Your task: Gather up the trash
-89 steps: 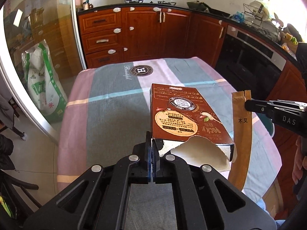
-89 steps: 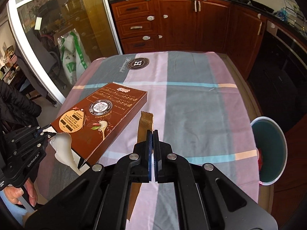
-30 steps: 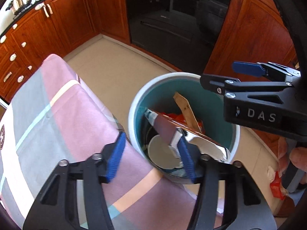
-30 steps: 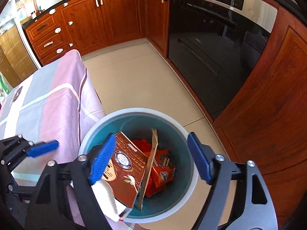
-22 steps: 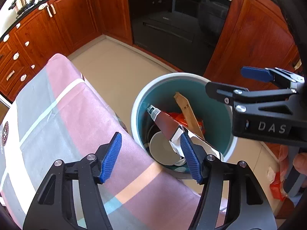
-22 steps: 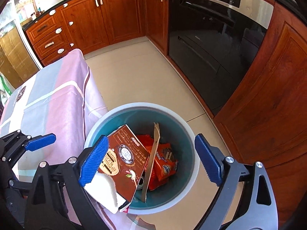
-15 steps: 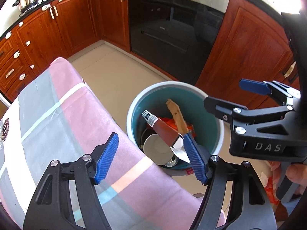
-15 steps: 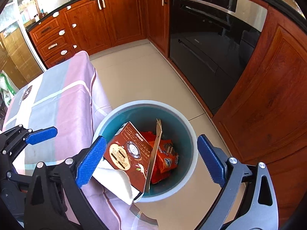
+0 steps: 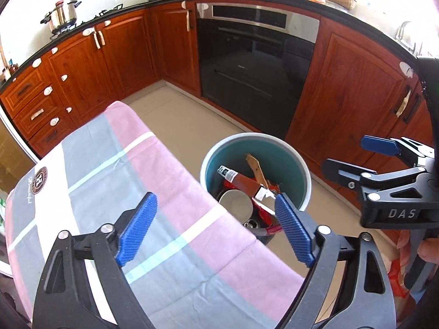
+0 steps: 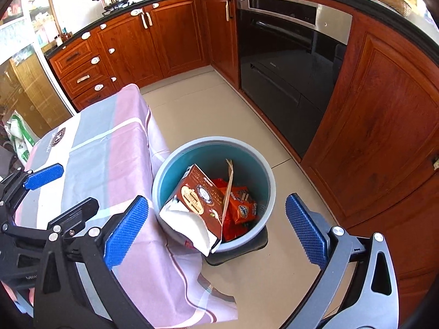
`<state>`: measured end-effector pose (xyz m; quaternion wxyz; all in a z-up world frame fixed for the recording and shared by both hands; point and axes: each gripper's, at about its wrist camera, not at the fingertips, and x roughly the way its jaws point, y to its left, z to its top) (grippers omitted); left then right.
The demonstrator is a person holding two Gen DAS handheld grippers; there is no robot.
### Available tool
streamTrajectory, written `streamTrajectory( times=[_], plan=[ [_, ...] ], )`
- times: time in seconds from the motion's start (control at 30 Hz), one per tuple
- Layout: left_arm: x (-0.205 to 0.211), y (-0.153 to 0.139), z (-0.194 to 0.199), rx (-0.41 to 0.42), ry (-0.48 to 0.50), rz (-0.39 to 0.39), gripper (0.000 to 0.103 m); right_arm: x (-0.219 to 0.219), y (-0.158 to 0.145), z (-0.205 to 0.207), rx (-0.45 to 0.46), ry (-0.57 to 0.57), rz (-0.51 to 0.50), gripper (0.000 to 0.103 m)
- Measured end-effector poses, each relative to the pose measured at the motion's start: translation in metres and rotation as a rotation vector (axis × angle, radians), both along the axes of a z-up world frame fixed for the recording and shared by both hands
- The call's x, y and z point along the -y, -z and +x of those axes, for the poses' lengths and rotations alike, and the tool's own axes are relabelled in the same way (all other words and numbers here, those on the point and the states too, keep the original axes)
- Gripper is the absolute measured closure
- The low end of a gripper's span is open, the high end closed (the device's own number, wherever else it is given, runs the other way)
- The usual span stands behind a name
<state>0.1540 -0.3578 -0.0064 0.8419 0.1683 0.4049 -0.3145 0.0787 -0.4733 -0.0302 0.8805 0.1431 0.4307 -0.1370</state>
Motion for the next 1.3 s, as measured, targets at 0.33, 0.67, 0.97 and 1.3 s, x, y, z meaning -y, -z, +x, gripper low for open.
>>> streamTrajectory(
  times=[0.33, 0.67, 0.97, 1.3],
  plan=[
    [-0.052, -0.015, -0.019, -0.032, -0.104, -0.016, 0.004, -0.030, -0.019, -0.048, 0.010, -0.039, -0.031, 0.007],
    [-0.065, -0.010, -0.045, -0.040, -0.153, 0.014, 0.004, -0.038, -0.007, -0.093, -0.040, -0.019, -0.044, 0.007],
    [-0.080, -0.002, -0.059, -0.037, -0.216, 0.024, 0.004, -0.035, 0.011, -0.113, -0.063, 0.007, -0.022, 0.007],
    [-0.081, 0.011, -0.055, -0.053, -0.261, 0.040, 0.004, -0.037, 0.033, -0.109, -0.090, 0.009, 0.018, 0.007]
  ],
)
